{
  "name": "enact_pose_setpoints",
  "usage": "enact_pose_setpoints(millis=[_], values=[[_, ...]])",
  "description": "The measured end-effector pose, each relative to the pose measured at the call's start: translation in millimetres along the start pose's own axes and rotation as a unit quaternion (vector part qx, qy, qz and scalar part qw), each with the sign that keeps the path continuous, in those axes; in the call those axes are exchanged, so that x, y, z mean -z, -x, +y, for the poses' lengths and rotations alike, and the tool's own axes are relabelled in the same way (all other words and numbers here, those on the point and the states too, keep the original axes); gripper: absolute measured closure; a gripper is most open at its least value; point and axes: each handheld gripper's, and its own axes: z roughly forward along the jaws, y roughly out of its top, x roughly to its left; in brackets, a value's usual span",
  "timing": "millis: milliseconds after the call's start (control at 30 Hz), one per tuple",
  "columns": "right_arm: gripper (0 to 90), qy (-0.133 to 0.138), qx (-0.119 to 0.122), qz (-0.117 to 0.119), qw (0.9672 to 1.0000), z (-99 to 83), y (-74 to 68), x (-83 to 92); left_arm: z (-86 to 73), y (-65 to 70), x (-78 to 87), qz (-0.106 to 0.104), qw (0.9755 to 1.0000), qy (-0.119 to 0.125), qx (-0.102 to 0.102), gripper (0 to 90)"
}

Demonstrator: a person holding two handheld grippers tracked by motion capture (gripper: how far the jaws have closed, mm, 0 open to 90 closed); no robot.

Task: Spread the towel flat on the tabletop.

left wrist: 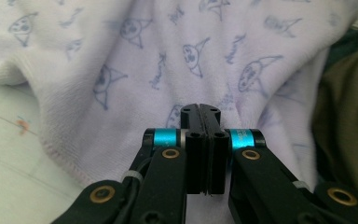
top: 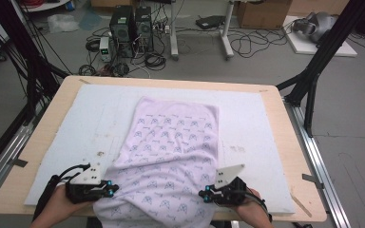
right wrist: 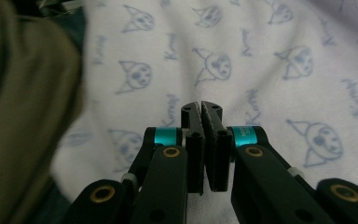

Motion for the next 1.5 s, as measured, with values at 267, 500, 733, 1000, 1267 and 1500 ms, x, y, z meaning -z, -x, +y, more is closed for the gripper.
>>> enact_pose_setpoints(millis=[267,500,733,1000,1267,1500], values=[[60.2,0.022,-0.003,-0.011,0.9997,7.5,-5.4,18.5,7.7,-9.2,0.0,0.025,0.9995,0.019,0.007,61.3],[68.3,-0.006,-0.009,-0.025,0.9996,9.4,20.6,-23.4,10.5,-27.6,-28.2,0.015,0.9997,-0.001,0.017,82.3],[89.0,-0.005,0.007,0.015,0.9999,9.7,15.2,-20.5,2.3,-7.6,-13.2,0.006,0.9999,0.004,0.012,88.4],[64.6,0.021,-0.004,-0.017,0.9996,11.1,14.2,4.4,12.0,-16.4,-6.3,0.048,0.9984,0.023,0.019,60.4],[85.1,-0.009,-0.001,-0.014,0.9999,5.3,25.0,-17.6,8.7,-20.1,-25.7,0.028,0.9995,-0.002,0.012,88.4],[88.0,0.014,0.007,0.007,0.9998,0.6,9.1,-4.1,-4.1,-2.0,-5.0,0.019,0.9998,0.0,0.009,89.0]])
